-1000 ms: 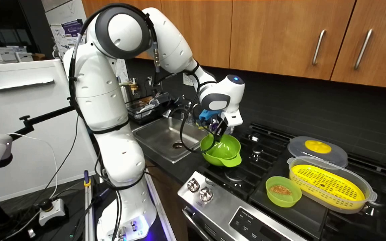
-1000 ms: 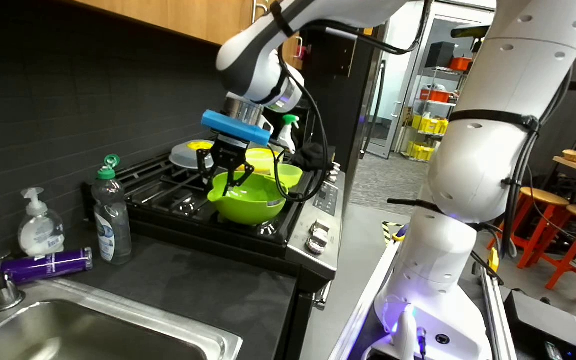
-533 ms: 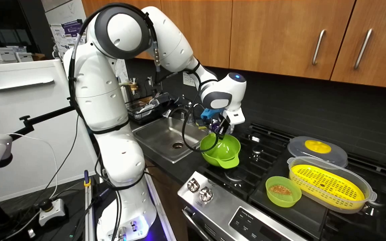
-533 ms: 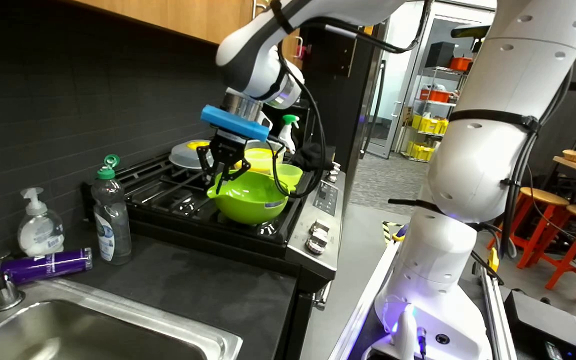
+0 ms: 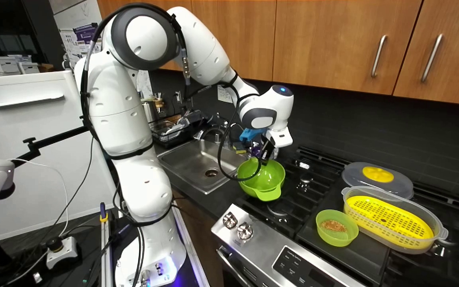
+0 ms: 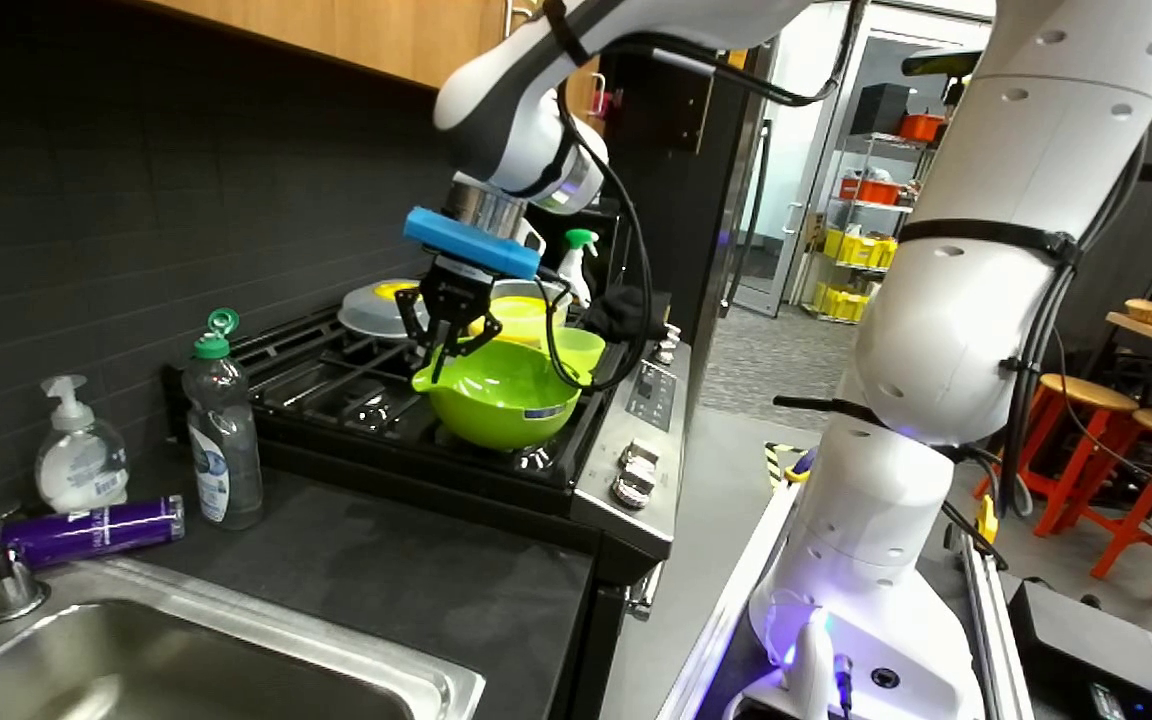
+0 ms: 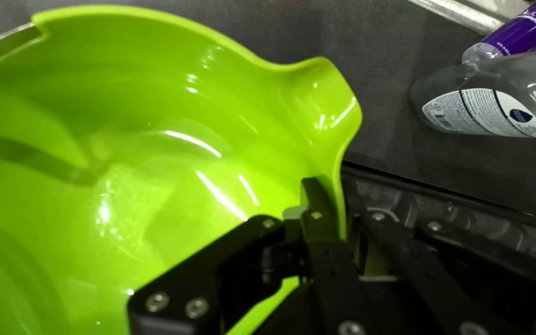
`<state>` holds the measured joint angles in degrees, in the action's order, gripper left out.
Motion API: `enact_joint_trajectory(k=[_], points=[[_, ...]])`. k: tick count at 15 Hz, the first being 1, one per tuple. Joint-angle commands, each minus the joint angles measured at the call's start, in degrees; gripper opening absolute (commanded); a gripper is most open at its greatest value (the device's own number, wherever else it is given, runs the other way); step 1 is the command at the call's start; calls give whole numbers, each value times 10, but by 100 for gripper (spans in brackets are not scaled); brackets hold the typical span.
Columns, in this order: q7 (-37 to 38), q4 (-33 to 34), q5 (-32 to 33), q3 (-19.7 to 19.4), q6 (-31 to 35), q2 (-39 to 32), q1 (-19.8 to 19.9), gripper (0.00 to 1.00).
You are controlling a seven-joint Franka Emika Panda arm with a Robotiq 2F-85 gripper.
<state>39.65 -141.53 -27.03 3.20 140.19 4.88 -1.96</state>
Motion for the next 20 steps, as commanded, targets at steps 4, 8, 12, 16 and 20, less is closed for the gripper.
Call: enact_joint_trajectory(k=[4, 8, 12, 16, 20], points=[[18, -4, 39, 1, -20, 34, 3, 1], [20, -2, 59, 2, -38, 61, 6, 0], [25, -1, 75, 7, -46, 80, 7, 1], [28, -4, 89, 11, -52, 107, 8, 1], [31, 0, 97, 16, -59, 137, 10, 1]])
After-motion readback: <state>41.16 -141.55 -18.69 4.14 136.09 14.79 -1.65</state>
